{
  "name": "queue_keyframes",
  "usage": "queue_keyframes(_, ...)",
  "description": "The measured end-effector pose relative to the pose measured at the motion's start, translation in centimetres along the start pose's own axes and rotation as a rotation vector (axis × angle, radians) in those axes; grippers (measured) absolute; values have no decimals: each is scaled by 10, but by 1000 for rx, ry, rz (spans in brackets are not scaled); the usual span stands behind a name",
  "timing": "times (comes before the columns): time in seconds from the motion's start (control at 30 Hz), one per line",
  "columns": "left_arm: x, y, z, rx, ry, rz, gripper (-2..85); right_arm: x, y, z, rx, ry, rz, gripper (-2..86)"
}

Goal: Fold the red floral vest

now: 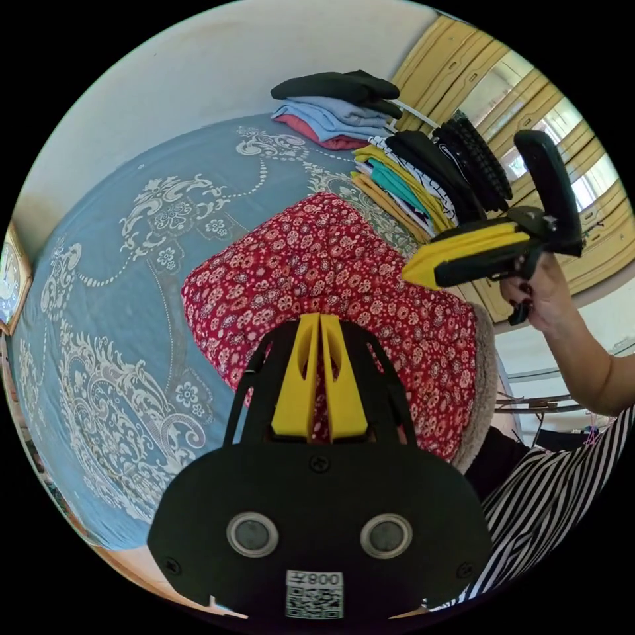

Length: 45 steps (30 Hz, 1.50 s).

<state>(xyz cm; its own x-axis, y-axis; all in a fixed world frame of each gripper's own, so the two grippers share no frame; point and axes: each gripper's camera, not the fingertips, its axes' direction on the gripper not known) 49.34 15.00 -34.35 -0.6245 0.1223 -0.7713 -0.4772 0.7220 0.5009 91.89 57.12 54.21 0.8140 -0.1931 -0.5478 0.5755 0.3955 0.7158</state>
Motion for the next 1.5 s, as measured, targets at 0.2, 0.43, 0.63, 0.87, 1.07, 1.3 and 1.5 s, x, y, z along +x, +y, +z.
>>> queue_keyframes(0.2, -41, 24, -50, 97, 128, -77, 27, 21, 26, 32, -46, -17, 42, 27)
queue_keyframes(0.43, -130, 118, -82, 151, 361, -447, 197, 51, 52, -4, 83, -184, 124, 101)
queue_keyframes(0.63, -177, 151, -38, 98, 740, -643, 243, 85, 73, -11, 69, -149, 235, 196)
queue_keyframes(0.87, -208, 159, -7, 64, 1085, -711, 245, 156, 92, 46, -77, -507, 407, 213)
queue_keyframes(1.07, -209, 165, 4, 123, 1271, -728, 219, 185, 121, 51, -20, -650, 468, 192)
queue_keyframes(1.3, -198, 163, -20, 147, 1188, -680, 192, 187, 144, 33, 11, -662, 482, 130)
queue_keyframes(1.5, -169, 151, -54, 185, 1124, -576, 180, 172, 171, -11, 98, -648, 447, 103)
